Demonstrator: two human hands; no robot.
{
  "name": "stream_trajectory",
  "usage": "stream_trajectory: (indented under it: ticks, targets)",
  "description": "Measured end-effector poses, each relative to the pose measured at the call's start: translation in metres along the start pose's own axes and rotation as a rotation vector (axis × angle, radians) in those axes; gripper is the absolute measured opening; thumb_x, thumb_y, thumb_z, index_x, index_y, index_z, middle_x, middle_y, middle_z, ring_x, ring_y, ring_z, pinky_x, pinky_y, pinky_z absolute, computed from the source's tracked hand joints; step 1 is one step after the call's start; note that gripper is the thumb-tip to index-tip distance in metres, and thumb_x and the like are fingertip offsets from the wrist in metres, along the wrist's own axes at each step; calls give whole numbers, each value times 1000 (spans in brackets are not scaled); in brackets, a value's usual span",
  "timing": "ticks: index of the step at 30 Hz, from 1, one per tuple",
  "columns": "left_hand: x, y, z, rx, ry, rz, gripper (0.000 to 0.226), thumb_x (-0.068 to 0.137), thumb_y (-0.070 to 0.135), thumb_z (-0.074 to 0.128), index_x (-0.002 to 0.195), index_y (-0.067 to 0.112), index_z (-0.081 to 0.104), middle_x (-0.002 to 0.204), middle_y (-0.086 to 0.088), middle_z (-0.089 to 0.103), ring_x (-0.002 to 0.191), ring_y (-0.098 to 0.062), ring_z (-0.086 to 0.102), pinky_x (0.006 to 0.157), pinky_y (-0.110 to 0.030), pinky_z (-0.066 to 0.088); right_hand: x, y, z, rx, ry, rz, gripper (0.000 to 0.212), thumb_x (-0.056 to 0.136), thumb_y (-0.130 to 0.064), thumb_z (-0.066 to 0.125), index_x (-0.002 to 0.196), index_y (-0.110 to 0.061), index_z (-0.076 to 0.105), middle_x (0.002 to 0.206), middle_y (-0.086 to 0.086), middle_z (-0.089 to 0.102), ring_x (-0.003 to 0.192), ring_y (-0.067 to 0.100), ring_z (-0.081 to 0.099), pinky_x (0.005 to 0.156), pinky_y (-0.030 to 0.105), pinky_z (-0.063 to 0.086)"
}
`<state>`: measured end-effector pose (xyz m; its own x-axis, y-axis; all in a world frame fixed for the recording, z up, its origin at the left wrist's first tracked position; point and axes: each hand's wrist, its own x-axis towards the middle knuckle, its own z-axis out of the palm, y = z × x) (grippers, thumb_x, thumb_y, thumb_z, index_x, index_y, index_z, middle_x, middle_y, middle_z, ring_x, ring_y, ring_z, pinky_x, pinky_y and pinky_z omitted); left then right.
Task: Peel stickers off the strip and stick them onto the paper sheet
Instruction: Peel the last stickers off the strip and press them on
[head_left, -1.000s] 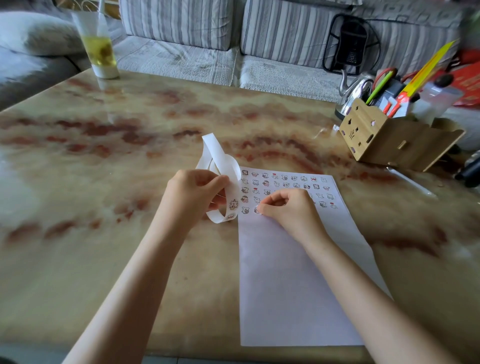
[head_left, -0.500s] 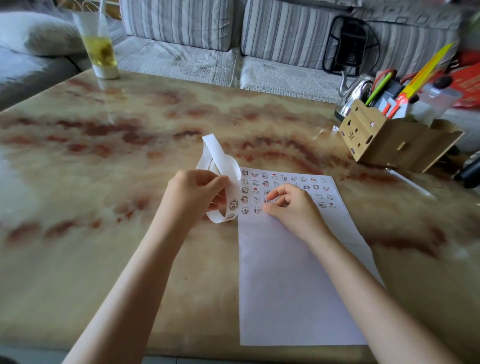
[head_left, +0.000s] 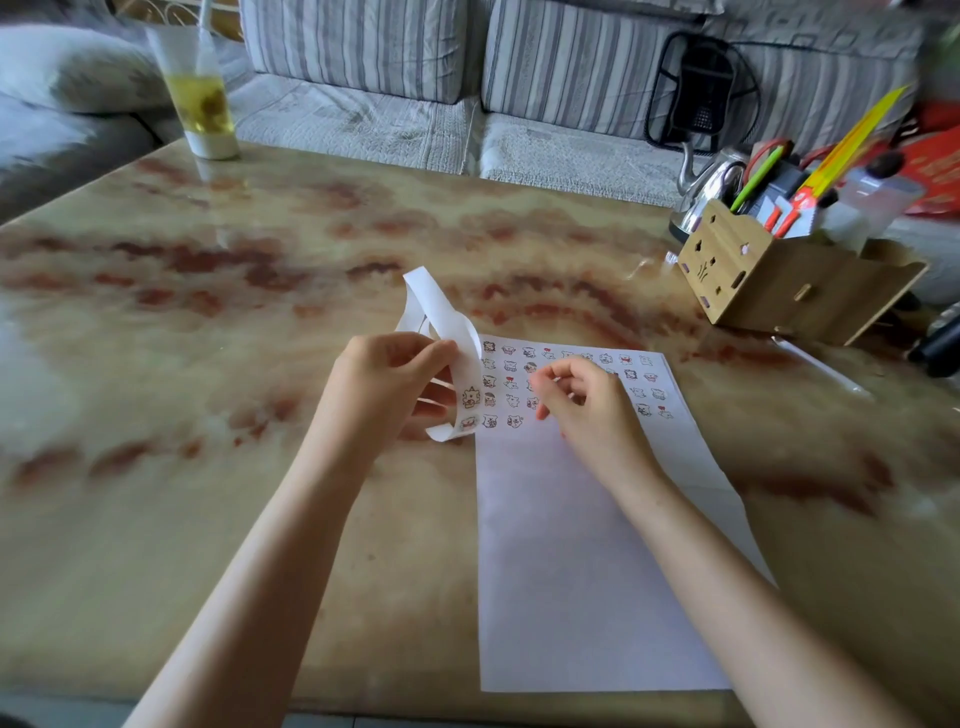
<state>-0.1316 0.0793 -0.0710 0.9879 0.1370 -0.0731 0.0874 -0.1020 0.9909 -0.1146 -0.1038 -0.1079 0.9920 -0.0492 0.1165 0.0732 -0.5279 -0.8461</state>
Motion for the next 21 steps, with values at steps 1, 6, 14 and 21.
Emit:
stream_trajectory:
  ticks: [1,6,14,21]
  targets:
    - [0,0,0,-4,5,13,19,89,17,60,78,8,72,72,-4,74,60,-17,68,67,-36,59,-4,-7,-1,53,16,-59,12,93,-28,57,82,-23,62,68,-7,67,55,-2,53,64,31,43]
    - [1,1,2,-43,25,55,18,90,16,60,77,10,72,70,-4,73,57,-14,67,60,-30,58,-19,-34,1,287,-106,-198,5,86,-18,68,84,-22,65,80,-7,70,74,4,63,70,26,46]
    - [0,2,4,-62,31,101,19,91,17,59,80,8,71,67,5,71,56,-10,65,60,-29,59,-18,-41,1,371,-83,-181,16,80,-11,74,77,-25,67,73,-11,68,70,4,60,62,20,41]
    - [-3,4,7,-76,9,123,20,92,17,58,80,7,70,63,5,70,56,-8,65,55,-22,56,-19,-43,0,359,-105,-169,14,80,-10,74,79,-23,68,66,-16,66,63,-1,57,57,12,40]
